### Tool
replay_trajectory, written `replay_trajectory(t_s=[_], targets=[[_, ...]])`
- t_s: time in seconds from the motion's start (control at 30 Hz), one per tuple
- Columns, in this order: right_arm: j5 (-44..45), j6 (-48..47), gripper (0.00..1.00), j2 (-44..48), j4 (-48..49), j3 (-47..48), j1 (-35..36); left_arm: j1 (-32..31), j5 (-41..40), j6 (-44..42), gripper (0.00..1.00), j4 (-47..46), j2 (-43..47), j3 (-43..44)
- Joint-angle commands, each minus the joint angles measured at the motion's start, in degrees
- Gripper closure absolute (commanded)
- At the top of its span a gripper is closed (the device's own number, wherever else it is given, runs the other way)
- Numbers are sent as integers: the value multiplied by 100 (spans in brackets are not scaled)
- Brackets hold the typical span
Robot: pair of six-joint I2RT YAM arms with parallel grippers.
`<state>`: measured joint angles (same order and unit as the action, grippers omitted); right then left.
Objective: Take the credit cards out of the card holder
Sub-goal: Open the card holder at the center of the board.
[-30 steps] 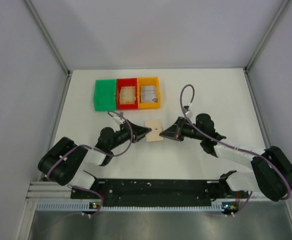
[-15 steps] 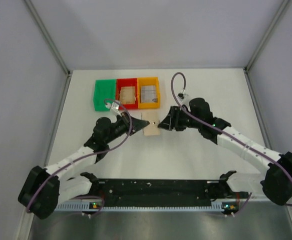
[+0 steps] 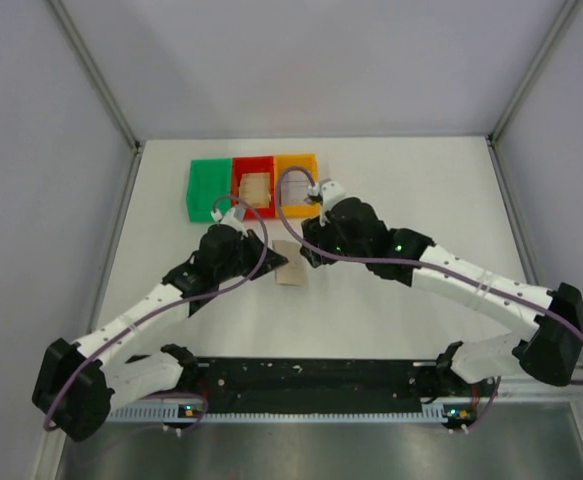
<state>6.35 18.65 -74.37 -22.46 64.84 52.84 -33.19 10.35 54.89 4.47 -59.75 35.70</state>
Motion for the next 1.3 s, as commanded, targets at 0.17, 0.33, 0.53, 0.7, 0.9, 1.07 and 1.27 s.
replay_trajectory(t_s=[0.17, 0.33, 0.53, 0.7, 0.9, 1.07, 1.27], targets=[[481, -459, 54, -754, 13, 582, 657, -126, -130, 171, 100, 203, 165, 402], [508, -459, 59, -939, 31, 626, 702, -188, -147, 215, 100, 221, 226, 429], [359, -415, 63, -1115, 31, 618, 780, -258, -209, 241, 100, 230, 279, 438], [559, -389, 67, -1203, 31, 565, 789, -311, -217, 250, 100, 230, 314, 455], [1166, -266, 76, -1176, -118, 433, 798, -346, -375, 215, 100, 344, 464, 473], [1141, -56, 80, -1238, -154, 424, 798, -407, -437, 206, 100, 344, 517, 508], [1167, 208, 77, -1527, -285, 591, 956, -574, -604, 171, 100, 300, 490, 595]])
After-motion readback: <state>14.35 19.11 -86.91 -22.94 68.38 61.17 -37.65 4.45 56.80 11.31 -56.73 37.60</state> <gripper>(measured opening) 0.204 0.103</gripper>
